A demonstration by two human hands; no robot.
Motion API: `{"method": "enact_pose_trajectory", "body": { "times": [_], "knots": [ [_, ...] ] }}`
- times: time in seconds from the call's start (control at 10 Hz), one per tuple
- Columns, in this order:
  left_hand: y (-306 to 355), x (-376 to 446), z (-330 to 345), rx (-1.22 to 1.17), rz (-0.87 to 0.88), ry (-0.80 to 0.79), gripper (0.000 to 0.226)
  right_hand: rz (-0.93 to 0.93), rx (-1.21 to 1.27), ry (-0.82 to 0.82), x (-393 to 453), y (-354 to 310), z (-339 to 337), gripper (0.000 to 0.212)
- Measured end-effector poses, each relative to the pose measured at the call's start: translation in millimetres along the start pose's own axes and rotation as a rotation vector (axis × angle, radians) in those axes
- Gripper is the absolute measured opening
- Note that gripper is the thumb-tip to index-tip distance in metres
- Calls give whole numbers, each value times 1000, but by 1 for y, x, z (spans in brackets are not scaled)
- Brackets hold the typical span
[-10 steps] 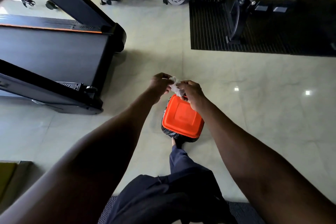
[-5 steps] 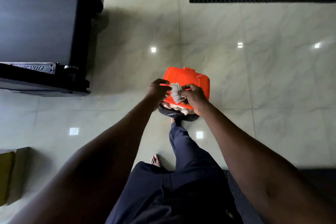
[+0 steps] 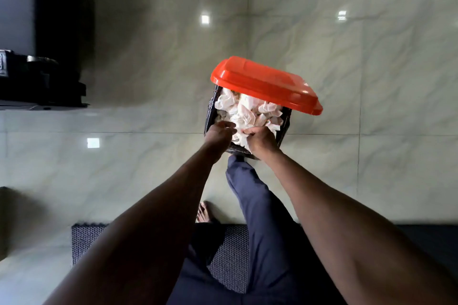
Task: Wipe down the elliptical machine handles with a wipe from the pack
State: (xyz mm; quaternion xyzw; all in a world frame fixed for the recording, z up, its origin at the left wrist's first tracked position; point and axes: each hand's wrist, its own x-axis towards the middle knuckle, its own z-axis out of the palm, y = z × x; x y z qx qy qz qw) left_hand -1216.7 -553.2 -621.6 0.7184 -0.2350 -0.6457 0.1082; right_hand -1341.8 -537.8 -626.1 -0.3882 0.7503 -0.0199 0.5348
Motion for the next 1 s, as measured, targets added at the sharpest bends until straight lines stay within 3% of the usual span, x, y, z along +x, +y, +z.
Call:
{"method": "enact_pose_trajectory", "body": {
  "times": [0.3, 0.5, 0.7, 0.8, 0.9, 1.0],
  "knots": [
    [-26, 72, 1, 12, -27, 56, 31, -175, -240, -171, 76, -5, 47, 41],
    [-26, 69, 1, 3, -58, 64, 19, -125, -124, -97, 61, 3, 39, 43],
    [13, -12, -12, -13, 96, 78, 33, -122, 23, 38, -15, -17, -1, 37],
    [34, -61, -23, -21, 165, 50, 28, -154, 90, 65, -56, -34, -16, 32],
    [58, -119, -37, -39, 297, 39, 13, -250, 237, 157, -117, -65, -41, 28],
    [89, -214, -60, -47, 526, 46, 13, -562, 488, 238, -236, -105, -89, 17]
  ]
}}
